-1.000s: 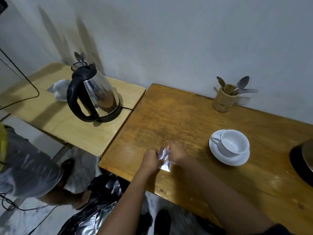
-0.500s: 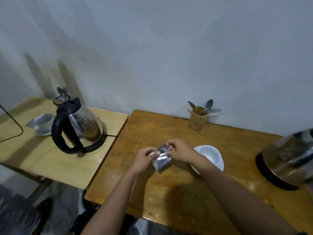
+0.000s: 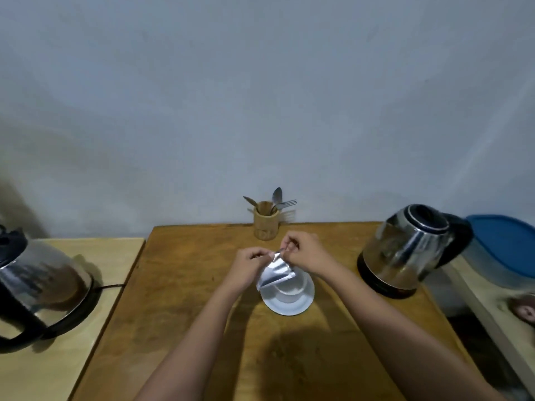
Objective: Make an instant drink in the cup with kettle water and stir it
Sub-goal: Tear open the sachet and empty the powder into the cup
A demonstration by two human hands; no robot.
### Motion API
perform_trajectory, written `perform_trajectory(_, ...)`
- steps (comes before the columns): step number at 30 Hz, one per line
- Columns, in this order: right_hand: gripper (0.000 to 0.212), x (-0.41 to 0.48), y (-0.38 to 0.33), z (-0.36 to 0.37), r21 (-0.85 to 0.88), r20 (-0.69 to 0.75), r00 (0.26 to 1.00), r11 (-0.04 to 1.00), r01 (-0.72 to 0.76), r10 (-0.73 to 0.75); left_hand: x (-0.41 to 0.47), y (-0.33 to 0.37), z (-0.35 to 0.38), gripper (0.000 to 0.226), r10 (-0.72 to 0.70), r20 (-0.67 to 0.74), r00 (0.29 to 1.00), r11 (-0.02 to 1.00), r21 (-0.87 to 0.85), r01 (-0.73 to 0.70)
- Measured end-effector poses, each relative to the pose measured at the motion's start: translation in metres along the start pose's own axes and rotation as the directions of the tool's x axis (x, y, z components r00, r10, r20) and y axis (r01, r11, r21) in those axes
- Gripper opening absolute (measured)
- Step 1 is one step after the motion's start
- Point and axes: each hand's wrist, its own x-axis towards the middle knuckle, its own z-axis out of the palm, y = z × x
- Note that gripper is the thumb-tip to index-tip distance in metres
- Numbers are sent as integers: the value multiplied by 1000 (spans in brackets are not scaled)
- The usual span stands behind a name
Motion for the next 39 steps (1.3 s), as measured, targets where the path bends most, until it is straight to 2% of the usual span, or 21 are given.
perform_trajectory(3, 15, -2, 9, -14, 17, 7, 1000, 1000, 0, 0, 7, 8, 10, 9, -44, 42, 998, 999, -5, 45)
perform_trajectory(11, 2, 1, 17, -24, 25, 25, 1000, 1000, 6, -6, 14, 16, 18, 13, -39, 116, 992, 997, 70, 31)
perform_trajectory(14, 8, 4, 14, -22, -79, -1, 997, 994, 76, -76, 16, 16, 18, 15, -73, 114, 991, 996, 53, 68)
perform_trajectory(20, 14, 12, 16, -11, -194, -64, 958, 945, 263, -279, 22, 21, 20, 15, -135, 76, 988, 980, -140, 145)
perform_trajectory(23, 14, 11, 17, -10, -225, -45, 930, 911, 347, -365, 26, 21, 21, 14, -159, 72, 985, 973, -159, 168)
perform_trajectory(27, 17, 7, 17, -3, -297, 1, 886, 846, 442, -463, 31, 15, 17, 27, -171, 38, 985, 970, -167, 175)
perform_trajectory(32, 17, 5, 24, -5, -268, -89, 886, 868, 418, -454, 33, 12, 13, 19, -72, 23, 997, 994, -86, 74)
perform_trajectory(39, 13, 6, 23, -16, -165, -23, 913, 903, 397, -406, 33, 0, 18, 23, 32, -39, 999, 999, 14, -31)
